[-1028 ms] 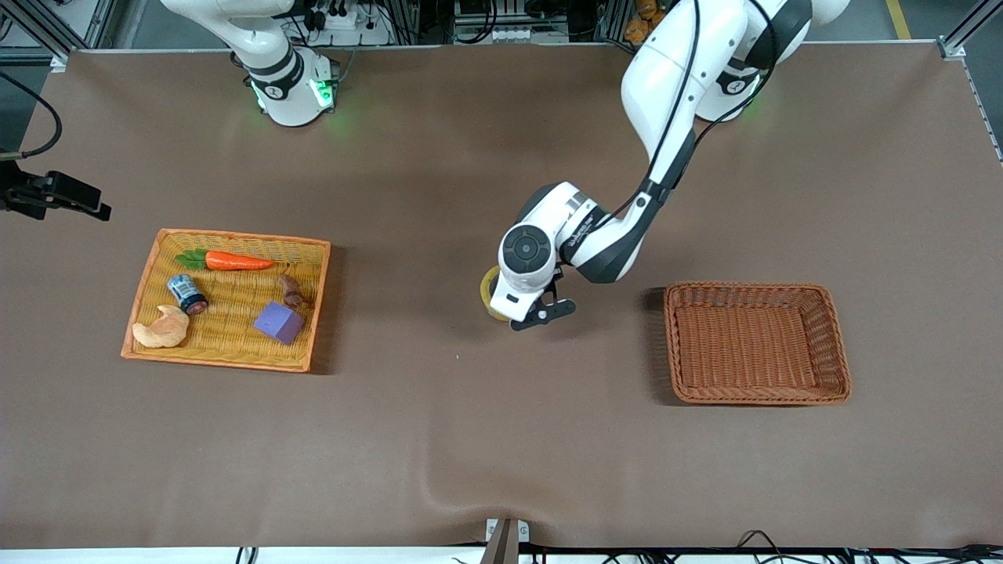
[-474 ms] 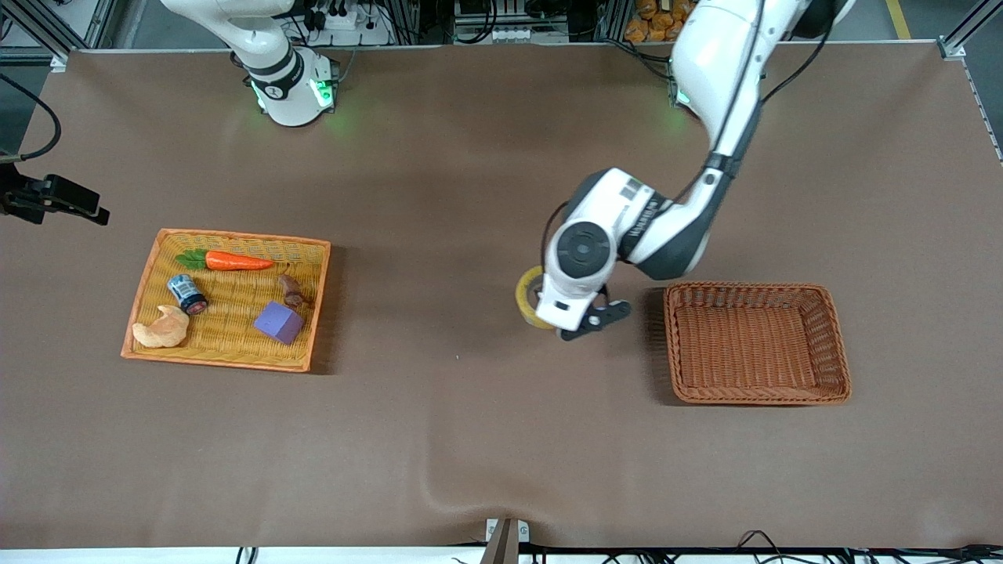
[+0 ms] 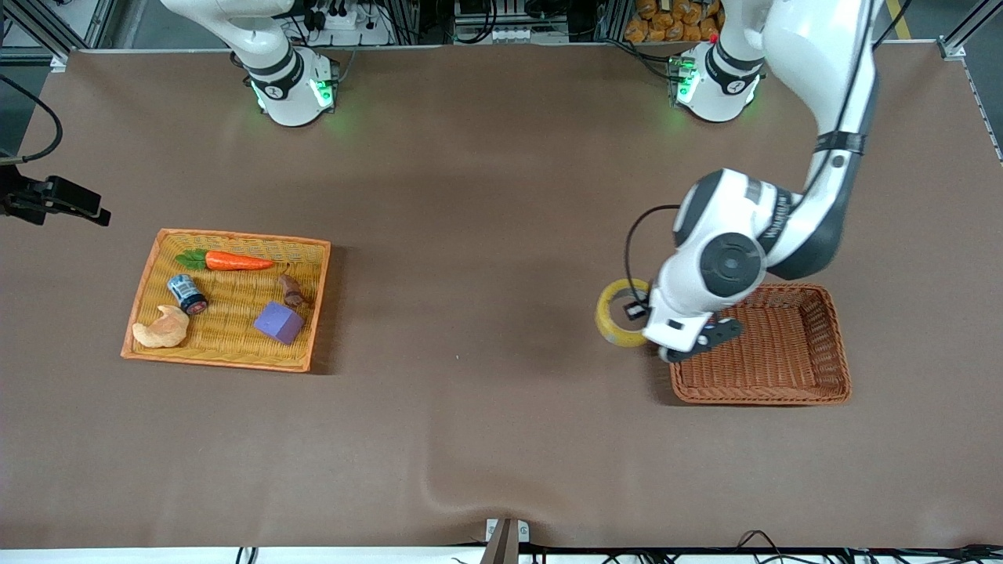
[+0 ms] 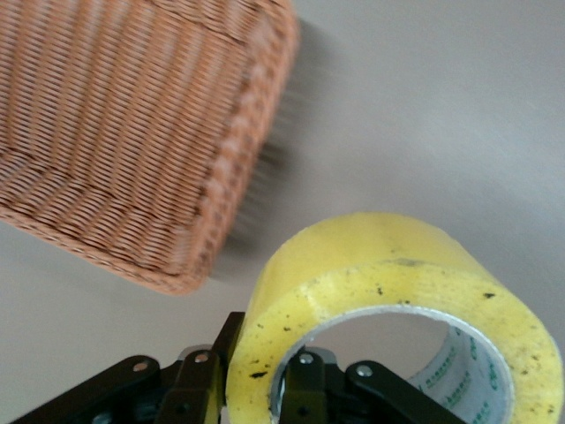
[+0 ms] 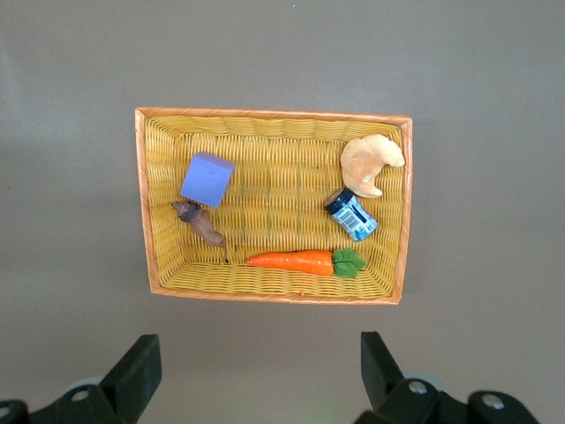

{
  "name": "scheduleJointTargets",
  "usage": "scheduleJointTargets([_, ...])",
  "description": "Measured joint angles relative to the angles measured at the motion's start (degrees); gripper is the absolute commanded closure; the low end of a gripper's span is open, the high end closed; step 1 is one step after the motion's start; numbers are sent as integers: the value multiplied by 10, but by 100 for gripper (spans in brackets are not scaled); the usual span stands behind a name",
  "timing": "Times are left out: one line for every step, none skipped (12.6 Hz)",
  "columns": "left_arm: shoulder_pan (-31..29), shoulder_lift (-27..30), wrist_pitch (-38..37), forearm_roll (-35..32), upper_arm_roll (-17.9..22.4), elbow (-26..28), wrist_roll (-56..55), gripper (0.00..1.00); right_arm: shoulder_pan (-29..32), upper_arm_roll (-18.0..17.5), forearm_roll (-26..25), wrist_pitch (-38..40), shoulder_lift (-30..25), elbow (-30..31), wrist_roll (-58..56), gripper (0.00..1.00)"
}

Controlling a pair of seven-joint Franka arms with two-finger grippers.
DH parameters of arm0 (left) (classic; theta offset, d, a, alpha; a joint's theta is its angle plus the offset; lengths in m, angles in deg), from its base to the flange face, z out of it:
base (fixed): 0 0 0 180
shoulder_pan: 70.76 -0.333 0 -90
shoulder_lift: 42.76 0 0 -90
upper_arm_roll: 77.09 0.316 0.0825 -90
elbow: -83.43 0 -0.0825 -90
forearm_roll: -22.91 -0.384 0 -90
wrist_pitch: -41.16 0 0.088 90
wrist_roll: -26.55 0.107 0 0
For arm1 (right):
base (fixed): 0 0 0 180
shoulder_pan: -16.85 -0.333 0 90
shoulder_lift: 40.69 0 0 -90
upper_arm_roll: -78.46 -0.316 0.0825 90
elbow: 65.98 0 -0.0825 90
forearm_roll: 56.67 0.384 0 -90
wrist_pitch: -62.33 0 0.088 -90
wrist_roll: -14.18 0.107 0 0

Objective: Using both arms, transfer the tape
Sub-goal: 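Carry the tape over the brown basket with the left gripper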

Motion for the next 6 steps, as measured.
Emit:
scheduleJointTargets([-16, 1, 0, -12, 0, 3, 2, 100, 0, 0, 0, 0, 0, 0, 0, 0])
scheduleJointTargets([-32, 1, 1, -20, 0, 4, 12, 100, 0, 0, 0, 0, 0, 0, 0, 0])
scheduleJointTargets([-46, 1, 1, -22, 0, 5, 23, 100, 0, 0, 0, -1, 0, 0, 0, 0])
scheduleJointTargets([-60, 1, 1, -25, 0, 6, 29, 100, 0, 0, 0, -2, 0, -1, 0, 0])
scheduleJointTargets([-78, 1, 4, -30, 0, 9, 37, 100, 0, -1, 0, -3, 0, -2, 0, 0])
scheduleJointTargets([-98, 1, 11, -37, 0, 15, 51, 100, 0, -1, 0, -3, 0, -3, 0, 0])
